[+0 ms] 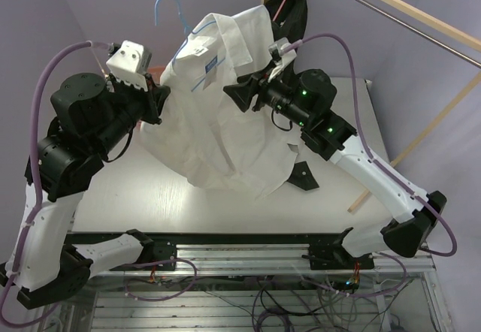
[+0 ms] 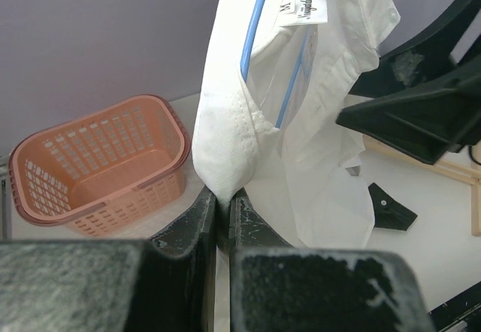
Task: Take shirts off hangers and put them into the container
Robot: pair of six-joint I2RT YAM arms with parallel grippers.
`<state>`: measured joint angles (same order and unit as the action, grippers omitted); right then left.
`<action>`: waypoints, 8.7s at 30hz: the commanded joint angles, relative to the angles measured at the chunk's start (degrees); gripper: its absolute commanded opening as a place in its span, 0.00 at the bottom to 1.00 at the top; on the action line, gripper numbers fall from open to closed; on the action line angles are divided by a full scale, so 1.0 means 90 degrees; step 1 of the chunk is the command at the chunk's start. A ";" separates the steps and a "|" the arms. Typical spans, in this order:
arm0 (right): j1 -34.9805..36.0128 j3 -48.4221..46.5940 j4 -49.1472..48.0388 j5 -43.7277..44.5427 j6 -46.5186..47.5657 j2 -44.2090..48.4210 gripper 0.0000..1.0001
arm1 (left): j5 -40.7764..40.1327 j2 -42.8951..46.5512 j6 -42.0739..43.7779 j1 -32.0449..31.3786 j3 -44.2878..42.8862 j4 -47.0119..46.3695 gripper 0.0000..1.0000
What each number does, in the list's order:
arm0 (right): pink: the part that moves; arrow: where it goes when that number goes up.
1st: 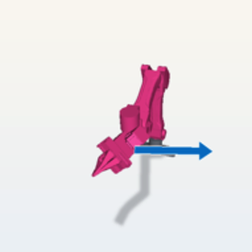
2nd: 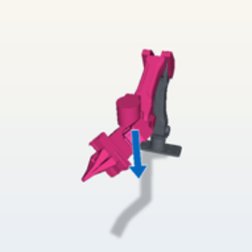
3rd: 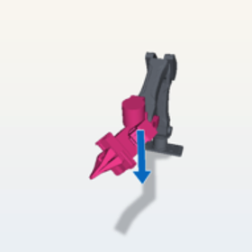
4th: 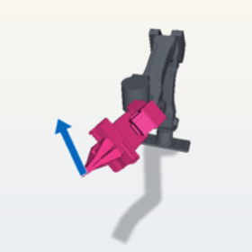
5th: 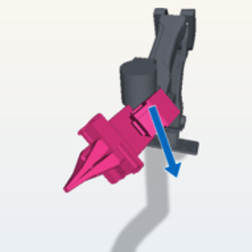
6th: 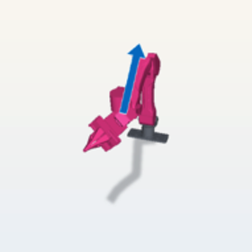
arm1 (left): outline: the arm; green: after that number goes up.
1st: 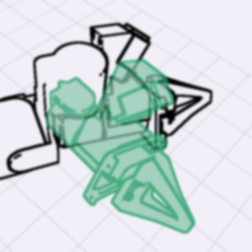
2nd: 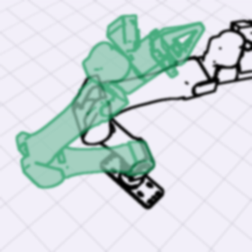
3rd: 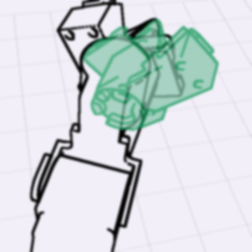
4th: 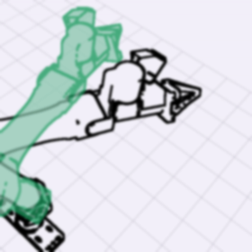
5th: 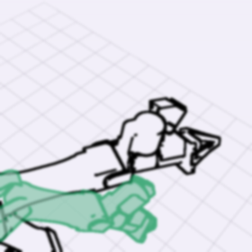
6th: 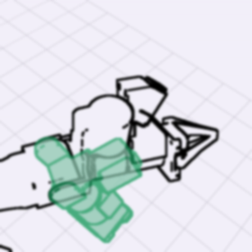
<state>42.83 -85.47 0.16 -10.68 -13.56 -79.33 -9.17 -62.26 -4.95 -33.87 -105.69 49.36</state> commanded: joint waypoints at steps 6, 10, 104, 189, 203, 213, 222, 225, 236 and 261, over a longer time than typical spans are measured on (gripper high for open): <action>0.0095 0.0113 -0.0757 0.1634 -0.0300 -0.0372 0.12 | 0.0124 0.0300 -0.0103 -0.0016 -0.0032 -0.0287 0.07; 0.0095 0.0208 -0.0801 0.2347 -0.0388 -0.0210 0.00 | 0.0088 0.0385 -0.0072 -0.0016 0.0096 -0.0154 0.07; -0.0291 -0.3570 0.7300 0.1532 0.0369 0.0882 0.00 | -0.1498 0.0379 -0.0282 0.0062 0.2525 -0.1093 0.32; -0.0315 -0.2581 0.4419 0.8805 0.1927 0.1087 0.00 | -0.1592 0.2782 -0.1397 0.0062 0.6279 -0.2035 0.78; -0.0306 -0.2646 0.5168 0.7863 0.1555 0.1116 0.70 | -0.1723 0.2563 -0.1438 0.0067 0.6265 -0.1984 0.77; -0.0308 -0.3300 0.6208 0.6863 0.0865 0.1641 0.86 | -0.1722 0.2555 -0.1442 0.0064 0.6265 -0.1978 0.77; -0.0311 -0.2461 0.5189 0.0279 0.0340 0.1751 0.20 | -0.1560 0.2948 -0.1331 0.0064 0.6343 -0.2062 0.53; -0.0285 -0.1605 0.4944 -0.1276 -0.0040 0.1230 0.04 | -0.1598 0.3235 -0.1375 0.0062 0.6366 -0.2059 0.10; 0.1757 0.0773 0.3586 -0.0517 -0.0200 -0.0100 0.80 | -0.2230 0.3706 -0.1539 0.0065 0.6389 -0.1918 0.37; 0.1562 0.2587 0.3655 0.1858 -0.0734 0.0946 0.90 | 0.1662 -0.0116 -0.1431 0.0045 0.5852 -0.1946 0.77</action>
<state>57.45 -64.53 28.75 1.58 -17.41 -80.34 -6.85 -53.21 -17.12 -33.36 -50.02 29.76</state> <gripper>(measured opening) 0.906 0.757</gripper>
